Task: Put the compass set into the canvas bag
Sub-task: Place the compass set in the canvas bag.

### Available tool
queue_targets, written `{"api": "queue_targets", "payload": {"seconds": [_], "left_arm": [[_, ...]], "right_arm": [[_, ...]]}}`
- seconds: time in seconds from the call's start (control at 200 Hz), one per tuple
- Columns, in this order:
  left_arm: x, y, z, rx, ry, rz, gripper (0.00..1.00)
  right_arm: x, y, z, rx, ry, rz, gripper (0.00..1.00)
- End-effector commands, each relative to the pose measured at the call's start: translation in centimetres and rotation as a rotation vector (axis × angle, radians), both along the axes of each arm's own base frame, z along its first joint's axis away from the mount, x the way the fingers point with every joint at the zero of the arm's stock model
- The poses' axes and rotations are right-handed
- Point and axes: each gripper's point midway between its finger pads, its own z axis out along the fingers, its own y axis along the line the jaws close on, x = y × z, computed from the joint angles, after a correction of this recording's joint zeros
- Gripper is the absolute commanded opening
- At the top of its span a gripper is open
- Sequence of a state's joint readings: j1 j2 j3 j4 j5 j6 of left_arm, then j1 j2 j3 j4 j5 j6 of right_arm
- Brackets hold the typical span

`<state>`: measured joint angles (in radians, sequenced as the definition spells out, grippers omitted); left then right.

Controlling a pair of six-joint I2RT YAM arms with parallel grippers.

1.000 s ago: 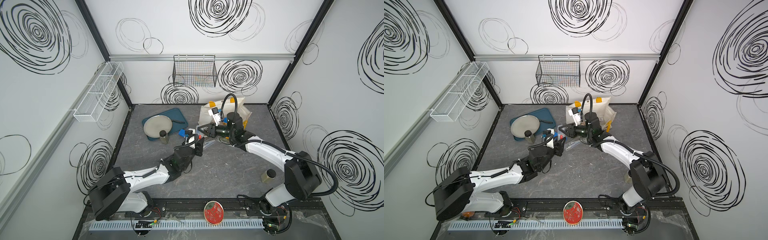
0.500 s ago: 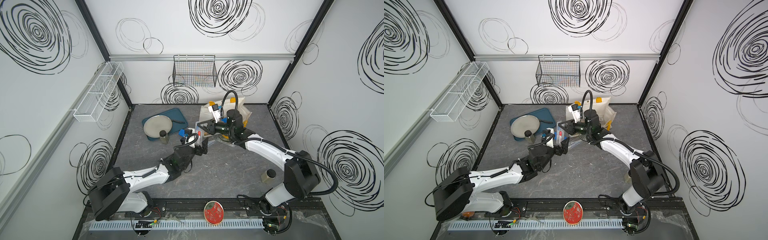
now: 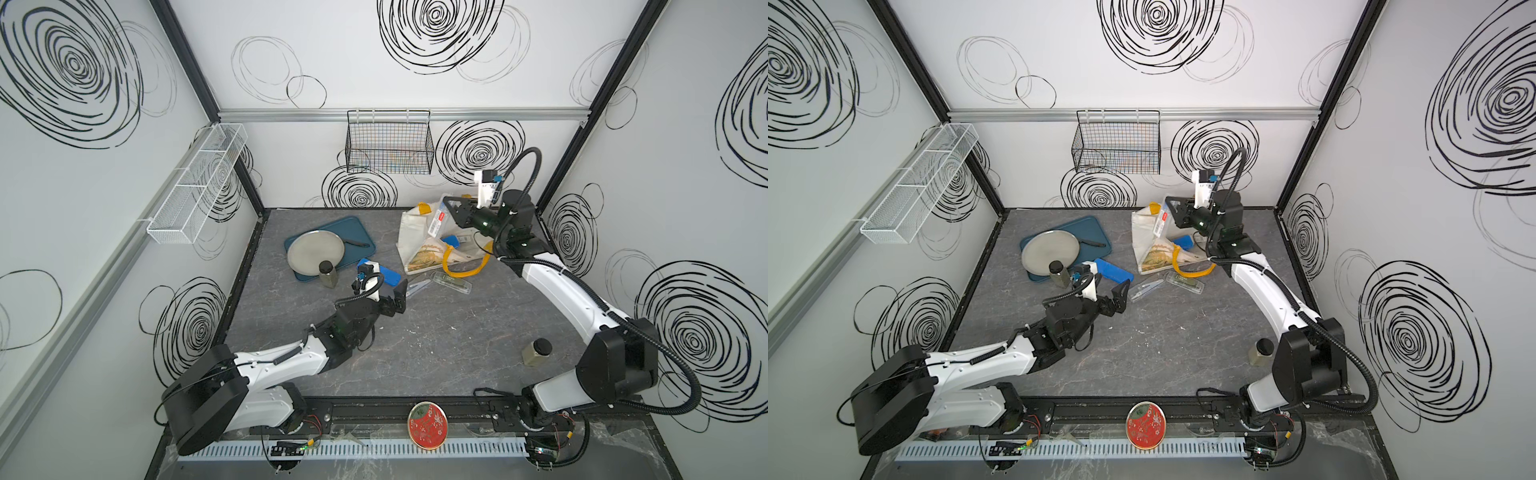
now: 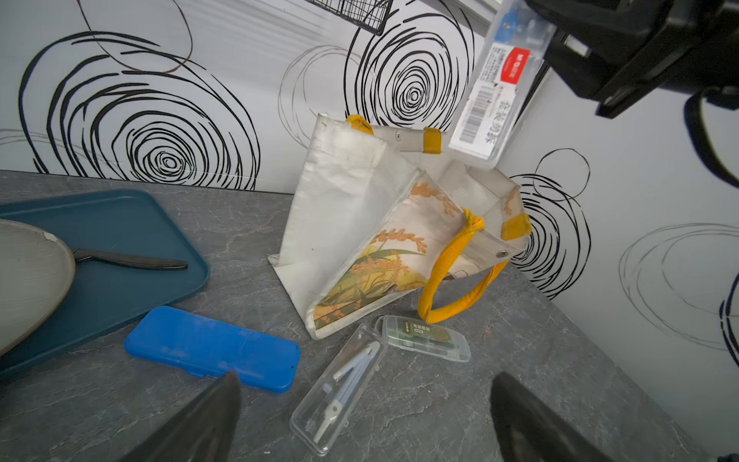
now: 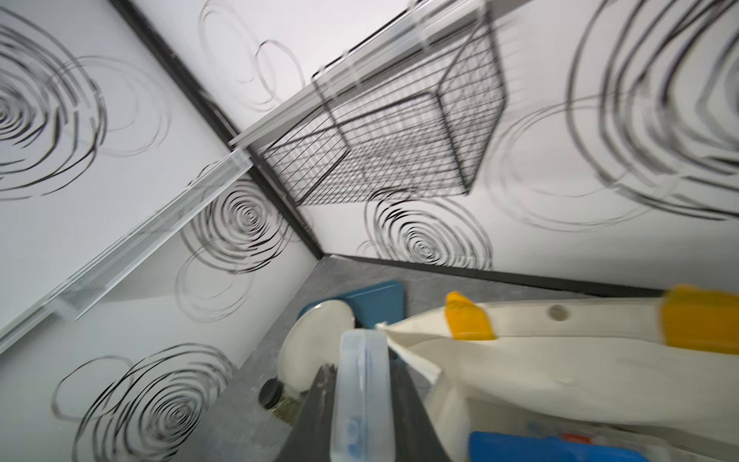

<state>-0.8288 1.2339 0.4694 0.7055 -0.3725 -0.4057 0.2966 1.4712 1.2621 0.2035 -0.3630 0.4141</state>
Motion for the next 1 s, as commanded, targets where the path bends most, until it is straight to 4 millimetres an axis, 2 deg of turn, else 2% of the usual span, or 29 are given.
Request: {"api": "queue_targets", "payload": {"seconds": [0.0, 0.065, 0.145, 0.39, 0.575, 0.66, 0.755, 0.846, 0.866, 0.996], "left_arm": [[0.2, 0.1, 0.8, -0.040, -0.020, -0.001, 0.99], [0.3, 0.0, 0.7, -0.039, -0.015, -0.001, 0.99], [0.5, -0.2, 0.6, -0.033, -0.009, -0.003, 0.99], [1.1, -0.2, -0.5, -0.010, 0.046, 0.026, 0.99], [1.4, -0.2, -1.3, 0.015, 0.080, 0.039, 0.99], [1.5, -0.2, -1.7, 0.024, 0.093, 0.045, 0.99], [1.9, 0.4, -2.2, 0.040, 0.117, 0.095, 0.99], [2.3, 1.1, -2.5, 0.049, 0.133, 0.140, 0.99], [2.2, 1.3, -3.1, 0.068, 0.150, 0.147, 0.99], [2.5, 1.9, -3.6, 0.073, 0.180, 0.182, 0.99]], "right_arm": [[1.4, -4.7, 1.6, -0.100, -0.068, -0.254, 0.07], [2.3, -6.5, 0.6, -0.164, -0.073, -0.360, 0.07], [3.2, -7.3, -1.6, -0.209, -0.049, -0.412, 0.07], [5.8, -5.1, -10.4, -0.261, 0.117, -0.330, 0.10], [7.0, -3.7, -14.3, -0.245, 0.201, -0.275, 0.11], [7.4, -3.2, -15.0, -0.238, 0.222, -0.251, 0.14], [7.5, -2.7, -14.8, -0.232, 0.223, -0.227, 0.23], [7.4, -2.5, -13.6, -0.223, 0.202, -0.213, 0.31], [7.3, -2.4, -13.1, -0.221, 0.193, -0.210, 0.32], [6.5, -2.5, -10.2, -0.214, 0.128, -0.197, 0.39]]}}
